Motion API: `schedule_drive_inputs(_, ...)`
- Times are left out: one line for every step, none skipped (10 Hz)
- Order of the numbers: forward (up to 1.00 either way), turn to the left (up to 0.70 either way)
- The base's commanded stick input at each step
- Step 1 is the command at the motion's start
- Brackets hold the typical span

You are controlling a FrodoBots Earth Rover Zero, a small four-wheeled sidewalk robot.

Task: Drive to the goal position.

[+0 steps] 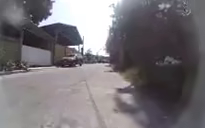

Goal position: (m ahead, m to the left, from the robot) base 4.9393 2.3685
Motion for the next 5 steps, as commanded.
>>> schedule_drive_inputs(1.00,0.00)
schedule_drive_inputs(1.00,0.00)
schedule_drive_inputs(1.00,0.00)
schedule_drive_inputs(1.00,-0.18)
schedule_drive_inputs(1.00,-0.40)
